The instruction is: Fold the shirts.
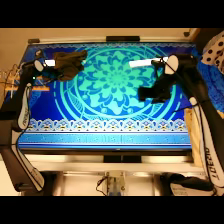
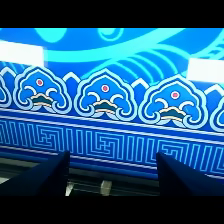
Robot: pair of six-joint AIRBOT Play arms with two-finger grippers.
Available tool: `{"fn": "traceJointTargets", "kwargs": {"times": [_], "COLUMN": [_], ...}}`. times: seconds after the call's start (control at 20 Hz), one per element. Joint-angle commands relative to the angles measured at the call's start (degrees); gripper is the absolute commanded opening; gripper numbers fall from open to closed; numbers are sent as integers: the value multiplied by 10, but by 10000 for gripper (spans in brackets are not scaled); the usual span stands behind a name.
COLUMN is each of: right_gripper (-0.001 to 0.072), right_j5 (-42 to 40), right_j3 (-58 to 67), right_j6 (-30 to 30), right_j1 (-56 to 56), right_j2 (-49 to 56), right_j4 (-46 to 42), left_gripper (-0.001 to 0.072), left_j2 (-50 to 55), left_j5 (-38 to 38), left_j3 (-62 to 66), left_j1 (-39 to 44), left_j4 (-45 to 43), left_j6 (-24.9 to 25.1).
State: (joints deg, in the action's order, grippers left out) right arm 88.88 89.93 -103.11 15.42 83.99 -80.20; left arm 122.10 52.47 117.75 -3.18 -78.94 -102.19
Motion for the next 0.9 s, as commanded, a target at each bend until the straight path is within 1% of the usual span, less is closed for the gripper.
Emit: {"fn": "traceJointTargets", "kwargs": {"times": [0.0,0.15,0.25,0.3,0.45,0.5,0.6,0.65,0.7,0.85], "right_gripper": [640,640,640,640,640,640,640,640,640,640], "right_j5": [-9,-9,-9,-8,-8,-8,-7,-6,-6,-4], "right_j3": [0,0,0,0,0,0,0,0,0,0], "right_j6": [1,1,1,1,1,1,1,3,8,19], "right_j1": [0,0,0,0,0,0,0,0,0,0], "right_j2": [0,0,0,0,0,0,0,0,0,-4], "right_j4": [19,20,20,23,35,37,38,38,38,37], "left_gripper": [548,547,538,457,69,36,35,34,34,32], "left_j2": [31,43,48,49,50,50,45,37,23,-61], "left_j5": [-58,-99,-113,-115,-120,-120,-115,-116,-116,-108], "left_j3": [4,3,3,3,3,3,3,3,3,3], "left_j1": [-5,-5,-5,-5,-5,-6,-8,-8,-6,10], "left_j4": [65,126,137,137,137,137,160,175,192,216], "left_j6": [-11,-12,-12,-12,-12,-12,-8,10,43,175]}}
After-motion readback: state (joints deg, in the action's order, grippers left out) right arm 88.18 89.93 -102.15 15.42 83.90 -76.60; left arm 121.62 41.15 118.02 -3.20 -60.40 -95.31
